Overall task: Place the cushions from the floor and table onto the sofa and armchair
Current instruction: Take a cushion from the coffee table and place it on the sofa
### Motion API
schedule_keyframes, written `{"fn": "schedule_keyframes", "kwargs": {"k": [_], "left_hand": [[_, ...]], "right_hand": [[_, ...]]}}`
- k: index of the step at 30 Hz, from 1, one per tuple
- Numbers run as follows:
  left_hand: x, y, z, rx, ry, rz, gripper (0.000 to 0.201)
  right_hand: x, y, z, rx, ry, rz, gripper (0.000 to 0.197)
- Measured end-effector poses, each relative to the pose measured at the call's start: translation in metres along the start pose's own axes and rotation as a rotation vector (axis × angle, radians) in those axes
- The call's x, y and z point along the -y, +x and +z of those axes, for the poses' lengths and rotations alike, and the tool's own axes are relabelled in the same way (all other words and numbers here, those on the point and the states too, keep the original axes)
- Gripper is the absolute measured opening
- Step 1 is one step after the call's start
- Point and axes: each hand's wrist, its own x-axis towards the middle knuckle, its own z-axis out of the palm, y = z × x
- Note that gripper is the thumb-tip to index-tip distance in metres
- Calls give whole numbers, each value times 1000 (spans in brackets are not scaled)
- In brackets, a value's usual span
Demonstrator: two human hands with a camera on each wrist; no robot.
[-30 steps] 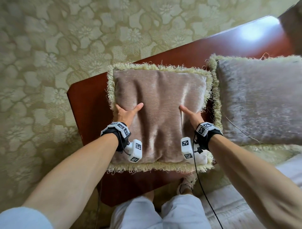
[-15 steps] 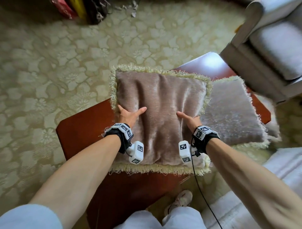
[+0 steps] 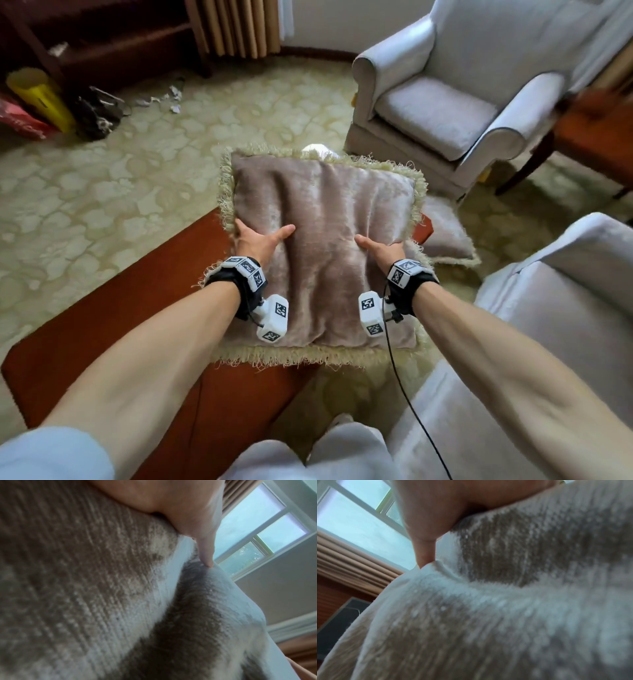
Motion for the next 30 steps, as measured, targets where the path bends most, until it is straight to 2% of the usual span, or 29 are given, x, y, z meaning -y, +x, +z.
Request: {"fn": "schedule_keyframes", "kwargs": {"k": [9,13,18,23,30], "left_hand": [[-77,-72,139,160,197,134,138],[-105,-101,196,255,264,207,140],[-138,-132,260,401,337,313,141],[-169,-168,327,505,436,447,140],[-200,-221,434,731,554,625,139]], "right_hand": [[-40,10,-177,-201,125,50,107],[-61,7,-236,-304,199,80,120],[-89,-1,-301,-481,318,155,95],[-117,-1,-354,-626,436,195,116],[-162,-12,-421,-826,590,325,114]]}}
